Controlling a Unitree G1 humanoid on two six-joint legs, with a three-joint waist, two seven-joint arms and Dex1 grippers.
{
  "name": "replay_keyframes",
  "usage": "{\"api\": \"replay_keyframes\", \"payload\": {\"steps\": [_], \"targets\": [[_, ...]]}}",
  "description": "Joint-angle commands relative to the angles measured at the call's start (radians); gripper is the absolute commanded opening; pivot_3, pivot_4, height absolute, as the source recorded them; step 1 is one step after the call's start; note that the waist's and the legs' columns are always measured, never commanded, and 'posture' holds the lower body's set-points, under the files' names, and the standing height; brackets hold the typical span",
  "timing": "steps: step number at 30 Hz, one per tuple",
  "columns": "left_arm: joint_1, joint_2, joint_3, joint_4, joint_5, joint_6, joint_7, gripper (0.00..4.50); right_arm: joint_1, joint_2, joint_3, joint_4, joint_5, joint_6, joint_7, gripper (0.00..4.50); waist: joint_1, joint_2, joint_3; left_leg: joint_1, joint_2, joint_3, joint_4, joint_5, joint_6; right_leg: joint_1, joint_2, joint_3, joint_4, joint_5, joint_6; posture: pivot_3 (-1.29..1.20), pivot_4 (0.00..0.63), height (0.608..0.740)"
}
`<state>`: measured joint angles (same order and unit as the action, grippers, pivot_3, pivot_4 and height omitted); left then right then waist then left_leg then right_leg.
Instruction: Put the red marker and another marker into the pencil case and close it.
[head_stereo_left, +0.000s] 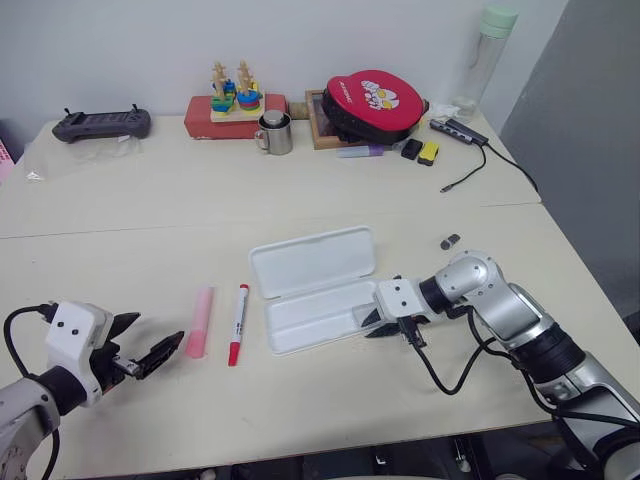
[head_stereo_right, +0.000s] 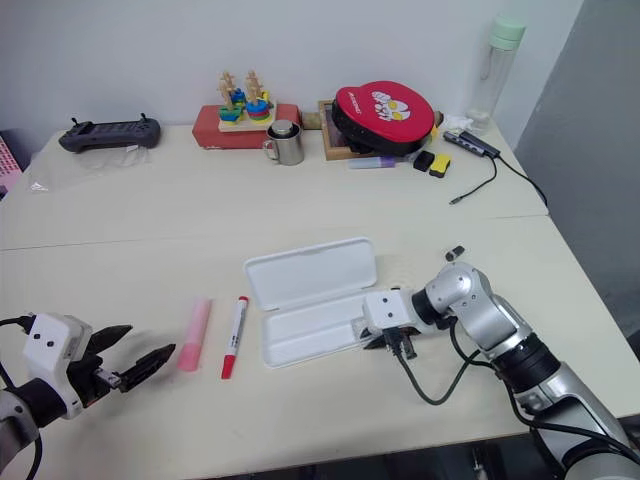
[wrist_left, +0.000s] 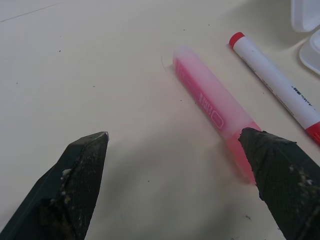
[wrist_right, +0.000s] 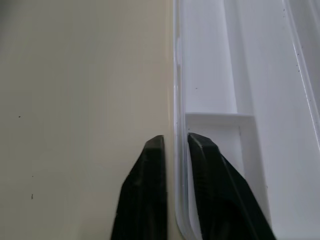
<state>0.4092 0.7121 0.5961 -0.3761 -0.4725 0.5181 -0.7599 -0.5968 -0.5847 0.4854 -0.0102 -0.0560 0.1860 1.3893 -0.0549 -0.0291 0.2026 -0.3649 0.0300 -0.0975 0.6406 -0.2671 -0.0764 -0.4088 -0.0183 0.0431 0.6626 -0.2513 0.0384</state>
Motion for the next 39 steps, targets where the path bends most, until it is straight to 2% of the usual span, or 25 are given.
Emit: {"api": "replay_keyframes", "payload": {"steps": [1,4,12,18,25,29,34,39], "targets": [[0.001,0.013,0.014,-0.008,0.001,-0.011,-0.008,4.50,-0.006,-0.008,-0.029,-0.052,0.031,0.023,-0.008,1.54,0.000,0.000,0.000,0.000,0.000,0.000,0.000,0.000,0.000,0.000,0.000,0.000,0.000,0.000,0.000,0.00,0.150,0.740],[0.004,0.013,0.022,-0.014,-0.002,-0.008,-0.011,4.50,-0.017,-0.021,-0.041,-0.066,0.049,0.041,0.005,2.42,0.000,0.000,0.000,0.000,0.000,0.000,0.000,0.000,0.000,0.000,0.000,0.000,0.000,0.000,0.000,0.00,0.150,0.740],[0.050,0.027,0.096,-0.115,-0.067,0.056,-0.033,4.50,-0.040,-0.075,-0.123,-0.150,0.176,0.131,0.045,2.42,0.000,0.000,0.000,0.000,0.000,0.000,0.000,0.000,0.000,0.000,0.000,0.000,0.000,0.000,0.000,0.00,0.150,0.740],[-0.010,0.028,0.105,-0.311,-0.217,0.206,0.069,4.50,-0.060,-0.077,-0.202,-0.208,0.292,0.258,0.009,2.42,0.001,0.000,0.000,0.000,0.000,-0.001,0.001,0.000,0.000,0.001,0.000,0.000,0.000,0.000,0.000,0.00,0.150,0.740],[-0.126,0.089,-0.013,-0.410,-0.221,0.371,0.225,4.50,-0.067,-0.072,-0.199,-0.219,0.309,0.275,-0.029,2.42,0.003,0.000,0.000,0.000,0.000,-0.001,0.001,0.000,0.000,0.001,0.000,0.000,0.000,0.000,0.000,0.00,0.150,0.740],[-0.199,0.064,-0.058,-0.427,-0.267,0.469,0.311,4.50,-0.071,-0.071,-0.198,-0.219,0.315,0.278,-0.037,2.42,0.003,0.000,0.000,0.000,0.000,-0.001,0.001,0.000,0.000,0.001,0.000,0.000,0.000,0.000,0.001,0.00,0.150,0.740],[-0.285,-0.003,-0.194,-0.472,-0.263,0.596,0.467,4.50,-0.071,-0.075,-0.193,-0.208,0.318,0.270,-0.046,2.42,0.004,0.000,0.000,0.000,-0.001,-0.001,0.001,0.000,0.000,0.001,0.000,0.000,0.000,0.001,0.001,0.00,0.150,0.740],[-0.316,-0.028,-0.214,-0.494,-0.273,0.636,0.506,4.50,-0.071,-0.077,-0.190,-0.208,0.321,0.270,-0.051,2.42,0.005,0.000,0.000,0.000,-0.001,-0.002,0.001,0.000,0.000,0.001,0.000,0.000,0.000,0.001,0.001,0.00,0.150,0.740]]}}
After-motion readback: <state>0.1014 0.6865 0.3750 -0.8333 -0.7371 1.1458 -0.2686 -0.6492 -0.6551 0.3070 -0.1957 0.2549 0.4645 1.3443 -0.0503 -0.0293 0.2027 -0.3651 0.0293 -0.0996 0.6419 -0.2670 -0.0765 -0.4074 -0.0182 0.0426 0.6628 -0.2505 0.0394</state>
